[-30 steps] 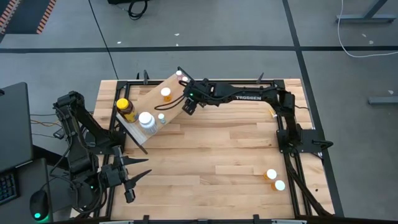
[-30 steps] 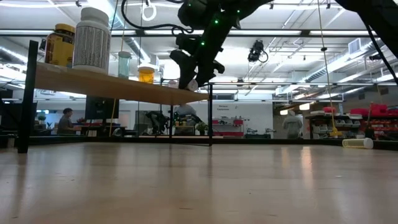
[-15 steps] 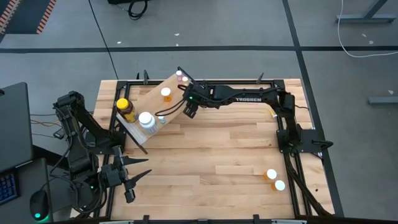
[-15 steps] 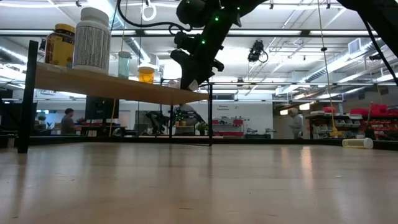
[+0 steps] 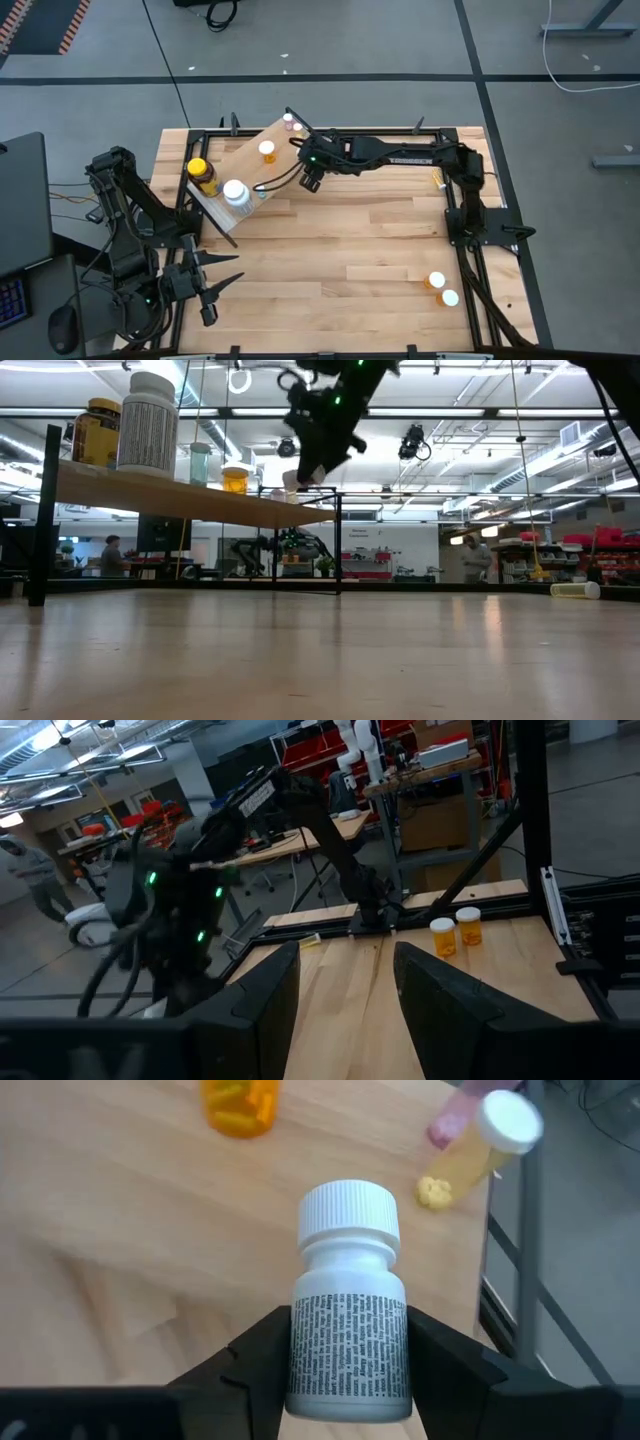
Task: Pick and place medicine bottles onto shelf by color
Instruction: Adjust the small white pill bottle on the shelf
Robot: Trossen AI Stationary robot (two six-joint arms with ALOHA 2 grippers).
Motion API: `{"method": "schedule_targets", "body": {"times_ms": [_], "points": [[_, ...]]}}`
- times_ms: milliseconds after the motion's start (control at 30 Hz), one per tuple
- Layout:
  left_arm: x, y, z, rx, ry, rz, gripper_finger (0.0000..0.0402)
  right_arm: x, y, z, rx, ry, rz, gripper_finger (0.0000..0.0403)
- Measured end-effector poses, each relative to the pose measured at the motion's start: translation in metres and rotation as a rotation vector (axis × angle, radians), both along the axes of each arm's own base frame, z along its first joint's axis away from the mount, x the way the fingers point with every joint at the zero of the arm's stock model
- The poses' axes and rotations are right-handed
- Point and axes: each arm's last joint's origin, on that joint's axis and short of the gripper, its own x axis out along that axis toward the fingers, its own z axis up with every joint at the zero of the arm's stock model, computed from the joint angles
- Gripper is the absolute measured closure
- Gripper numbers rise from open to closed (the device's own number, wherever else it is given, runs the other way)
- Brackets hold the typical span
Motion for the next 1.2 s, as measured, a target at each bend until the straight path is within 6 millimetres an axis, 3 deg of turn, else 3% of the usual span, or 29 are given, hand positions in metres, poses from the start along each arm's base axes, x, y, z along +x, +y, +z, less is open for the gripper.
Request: {"method": "schedule_targets", "body": {"times_ms": [233,467,600,767,1000,1200], "points": [[0.0,0.0,0.0,-0.002,-0.001,0.0,0.023,-0.021,0.042,0.052,-0.008,-0.144,0.082,0.0221],[0.002,0.001,0.0,-0.01,-0.004,0.009,0.023,-0.04,0.107,0.11,-0.049,-0.435,0.281,0.0221],[0.007,0.002,0.0,-0.025,0.01,-0.024,0.023,-0.041,0.143,0.127,-0.082,-0.576,0.413,0.0221],[0.018,0.008,-0.001,-0.01,0.032,-0.027,0.023,-0.044,0.179,0.131,-0.09,-0.625,0.586,0.0221],[0.035,0.022,-0.001,0.0,0.033,0.066,0.023,-0.051,0.209,0.132,-0.06,-0.669,0.69,0.0221],[0.038,0.025,-0.001,-0.005,0.031,0.085,0.023,-0.045,0.22,0.095,-0.013,-0.67,0.702,0.0221]]}}
